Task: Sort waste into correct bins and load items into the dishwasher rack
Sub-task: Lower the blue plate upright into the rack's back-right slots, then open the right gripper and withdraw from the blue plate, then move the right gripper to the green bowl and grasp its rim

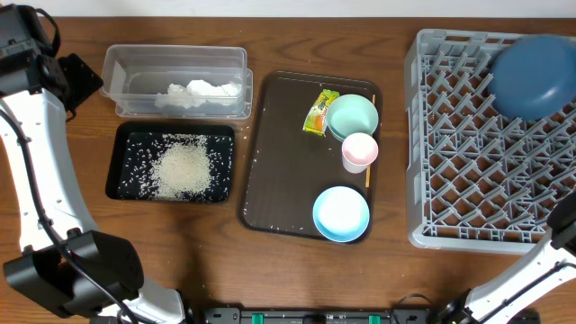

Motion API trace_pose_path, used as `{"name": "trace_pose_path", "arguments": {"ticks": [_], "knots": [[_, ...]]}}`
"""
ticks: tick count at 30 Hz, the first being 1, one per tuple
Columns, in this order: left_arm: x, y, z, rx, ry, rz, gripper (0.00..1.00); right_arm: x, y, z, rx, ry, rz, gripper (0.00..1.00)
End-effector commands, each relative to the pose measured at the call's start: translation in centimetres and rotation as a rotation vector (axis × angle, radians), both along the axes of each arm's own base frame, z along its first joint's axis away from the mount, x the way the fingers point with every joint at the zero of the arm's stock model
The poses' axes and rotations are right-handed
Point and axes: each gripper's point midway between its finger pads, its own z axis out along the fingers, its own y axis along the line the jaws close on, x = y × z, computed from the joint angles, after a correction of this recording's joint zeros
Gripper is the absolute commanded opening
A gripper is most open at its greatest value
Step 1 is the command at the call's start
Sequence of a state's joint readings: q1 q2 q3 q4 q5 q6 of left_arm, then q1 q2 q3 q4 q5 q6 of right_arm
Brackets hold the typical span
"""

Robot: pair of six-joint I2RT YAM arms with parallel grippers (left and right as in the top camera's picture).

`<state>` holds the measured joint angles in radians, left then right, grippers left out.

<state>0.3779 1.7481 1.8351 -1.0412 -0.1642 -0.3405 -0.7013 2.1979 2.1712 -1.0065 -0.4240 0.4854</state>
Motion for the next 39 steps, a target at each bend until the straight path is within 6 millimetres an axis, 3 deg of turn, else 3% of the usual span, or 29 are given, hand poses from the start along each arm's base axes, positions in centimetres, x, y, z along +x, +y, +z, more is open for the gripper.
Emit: {"name": "trace_pose_path", "arguments": {"ticks": [1, 8, 12, 15, 16, 18, 22, 24, 27, 32, 39], "knots": [[-0.2, 0.3, 0.3, 0.01, -0.001, 0.011, 0.92, -2.4, -2.9, 4.7, -0.196, 0.025, -0.097, 0.36], [-0.2, 0.3, 0.2, 0.01, -0.001, 0.011, 0.93, -3.8, -1.7, 11.7, -0.311, -0.065, -0.123, 0.36], [-0.2, 0.3, 0.3, 0.01, -0.001, 0.011, 0.92, -3.8, 0.6, 15.2, -0.371, -0.117, -0.106, 0.37], [-0.2, 0.3, 0.3, 0.011, -0.001, 0.011, 0.93, -2.9, 3.8, 17.0, -0.385, -0.159, -0.039, 0.4], [-0.2, 0.3, 0.3, 0.011, -0.001, 0.011, 0.93, -2.3, 5.3, 17.5, -0.384, -0.18, 0.009, 0.46], [-0.2, 0.3, 0.3, 0.01, -0.001, 0.011, 0.93, -0.5, 9.2, 18.5, -0.338, -0.263, 0.141, 0.99], [-0.2, 0.3, 0.2, 0.01, -0.001, 0.011, 0.92, 1.6, 20.9, 20.2, -0.07, -0.453, 0.521, 0.99], [-0.2, 0.3, 0.2, 0.01, -0.001, 0.011, 0.92, 2.0, 25.8, 20.7, -0.06, -0.506, 0.689, 0.99], [-0.2, 0.3, 0.3, 0.01, -0.001, 0.011, 0.92, 2.4, 31.1, 19.7, -0.162, -0.478, 0.822, 0.99], [-0.2, 0.3, 0.3, 0.01, -0.001, 0.011, 0.92, 2.7, 36.6, 15.1, -0.444, -0.221, 0.794, 0.99], [-0.2, 0.3, 0.2, 0.01, -0.001, 0.011, 0.93, 2.5, 45.4, 9.2, -0.682, -0.044, 0.862, 0.99]]}}
